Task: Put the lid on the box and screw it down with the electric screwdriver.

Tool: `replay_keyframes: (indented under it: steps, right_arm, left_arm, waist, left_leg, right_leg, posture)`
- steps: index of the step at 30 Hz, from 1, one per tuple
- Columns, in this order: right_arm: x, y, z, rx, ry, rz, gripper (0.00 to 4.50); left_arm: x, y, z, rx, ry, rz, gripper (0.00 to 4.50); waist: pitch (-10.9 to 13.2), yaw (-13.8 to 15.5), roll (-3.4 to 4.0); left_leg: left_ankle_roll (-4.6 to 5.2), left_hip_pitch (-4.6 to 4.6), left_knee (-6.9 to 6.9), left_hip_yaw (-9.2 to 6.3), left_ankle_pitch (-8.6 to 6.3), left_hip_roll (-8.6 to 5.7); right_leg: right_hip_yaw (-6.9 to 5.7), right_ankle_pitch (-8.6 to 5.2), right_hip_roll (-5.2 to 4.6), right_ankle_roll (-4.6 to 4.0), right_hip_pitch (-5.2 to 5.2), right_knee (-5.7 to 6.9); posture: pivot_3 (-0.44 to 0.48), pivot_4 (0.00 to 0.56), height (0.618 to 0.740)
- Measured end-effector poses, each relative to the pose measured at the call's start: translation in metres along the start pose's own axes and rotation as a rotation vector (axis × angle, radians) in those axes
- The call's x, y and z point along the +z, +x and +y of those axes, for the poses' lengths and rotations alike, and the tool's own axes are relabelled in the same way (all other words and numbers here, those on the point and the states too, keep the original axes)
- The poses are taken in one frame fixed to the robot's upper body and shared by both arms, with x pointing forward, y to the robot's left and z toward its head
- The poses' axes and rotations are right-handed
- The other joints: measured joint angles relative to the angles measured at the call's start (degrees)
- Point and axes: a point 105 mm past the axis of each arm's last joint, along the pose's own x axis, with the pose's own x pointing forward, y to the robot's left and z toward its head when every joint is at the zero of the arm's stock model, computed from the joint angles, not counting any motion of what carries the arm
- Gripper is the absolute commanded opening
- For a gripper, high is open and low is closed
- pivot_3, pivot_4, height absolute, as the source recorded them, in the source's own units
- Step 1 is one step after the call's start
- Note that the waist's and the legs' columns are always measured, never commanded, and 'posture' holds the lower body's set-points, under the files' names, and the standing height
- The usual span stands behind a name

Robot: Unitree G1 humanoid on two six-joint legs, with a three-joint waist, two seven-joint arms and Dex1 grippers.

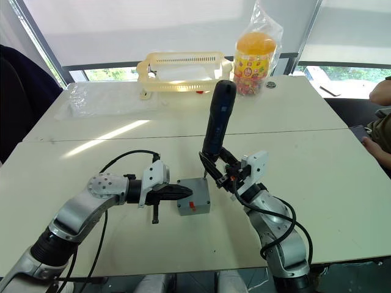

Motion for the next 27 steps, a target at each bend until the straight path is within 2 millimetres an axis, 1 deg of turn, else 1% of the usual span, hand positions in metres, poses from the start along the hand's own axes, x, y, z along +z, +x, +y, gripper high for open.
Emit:
replay_keyframes:
  steps: [16, 27]
  right_arm:
    - [0.0071, -0.0005, 0.0022, -0.001, -0.011, -0.013, 1.77]
    - [0.0037, -0.0018, 0.0036, -0.002, 0.0, -0.003, 1.77]
  left_arm:
    - [-0.0003, 0.0001, -0.0002, 0.002, 0.008, 0.003, 0.03]
    - [-0.0005, 0.0001, -0.0001, 0.003, 0.011, 0.004, 0.03]
  waist:
    - [0.0, 0.0, 0.0]
    - [0.0, 0.0, 0.0]
  left_leg:
    - [0.0, 0.02, 0.0, 0.0, 0.0, 0.0]
    - [0.0, 0.04, 0.0, 0.0, 0.0, 0.0]
  right_leg:
    - [0.0, 0.0, 0.0, 0.0, 0.03, 0.0]
    - [0.0, 0.0, 0.0, 0.0, 0.04, 0.0]
  posture:
    - [0.0, 0.15, 0.74]
    - [0.0, 0.15, 0.74]
